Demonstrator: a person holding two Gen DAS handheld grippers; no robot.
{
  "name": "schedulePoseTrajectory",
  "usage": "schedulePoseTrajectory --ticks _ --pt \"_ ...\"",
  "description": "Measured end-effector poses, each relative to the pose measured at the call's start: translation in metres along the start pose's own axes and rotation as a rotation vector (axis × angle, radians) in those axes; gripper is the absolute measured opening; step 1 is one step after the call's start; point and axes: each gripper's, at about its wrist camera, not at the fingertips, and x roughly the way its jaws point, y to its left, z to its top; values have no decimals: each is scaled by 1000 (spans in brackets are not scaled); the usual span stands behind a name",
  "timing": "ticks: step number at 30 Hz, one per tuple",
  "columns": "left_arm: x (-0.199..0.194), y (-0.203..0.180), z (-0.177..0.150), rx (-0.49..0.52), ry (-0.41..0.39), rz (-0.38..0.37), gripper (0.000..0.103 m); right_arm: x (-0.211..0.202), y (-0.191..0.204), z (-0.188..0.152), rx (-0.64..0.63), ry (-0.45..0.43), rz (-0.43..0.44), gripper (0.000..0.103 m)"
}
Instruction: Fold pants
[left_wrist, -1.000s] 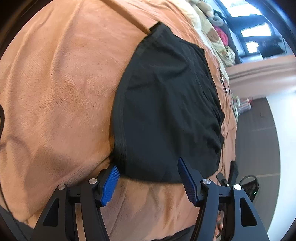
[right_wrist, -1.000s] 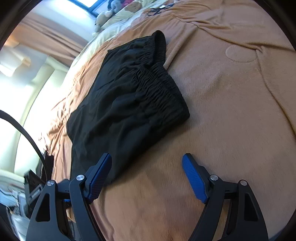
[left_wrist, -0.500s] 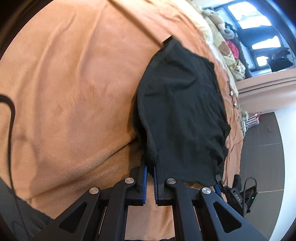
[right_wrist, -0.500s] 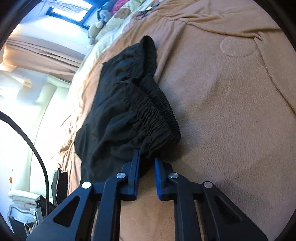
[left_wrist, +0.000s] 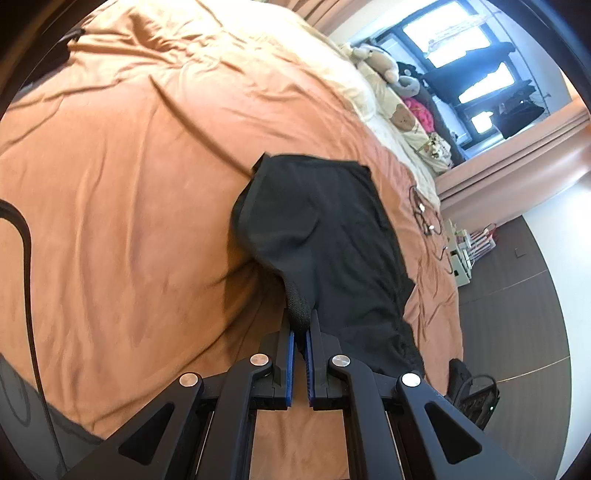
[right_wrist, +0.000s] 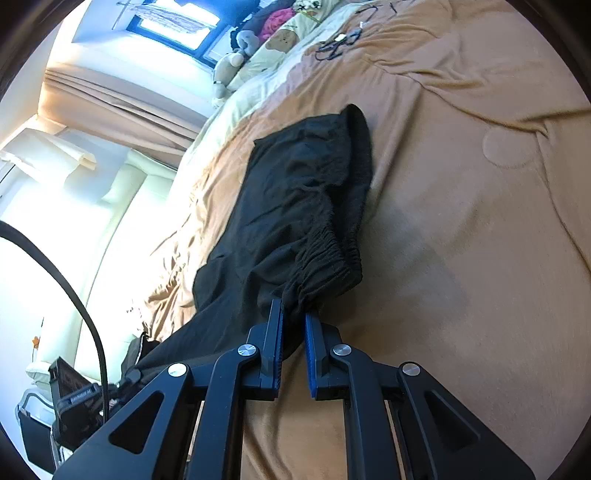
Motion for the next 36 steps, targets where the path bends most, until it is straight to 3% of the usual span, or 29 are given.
schedulePoseTrajectory --ticks 15,26,36 --pt "23 -73 76 118 -31 -43 5 6 14 31 -26 -41 33 7" --pt "82 -115 137 181 22 -22 5 31 17 69 -7 -52 30 7" --pt "157 -130 177 238 95 48 5 68 14 101 8 -34 -13 7"
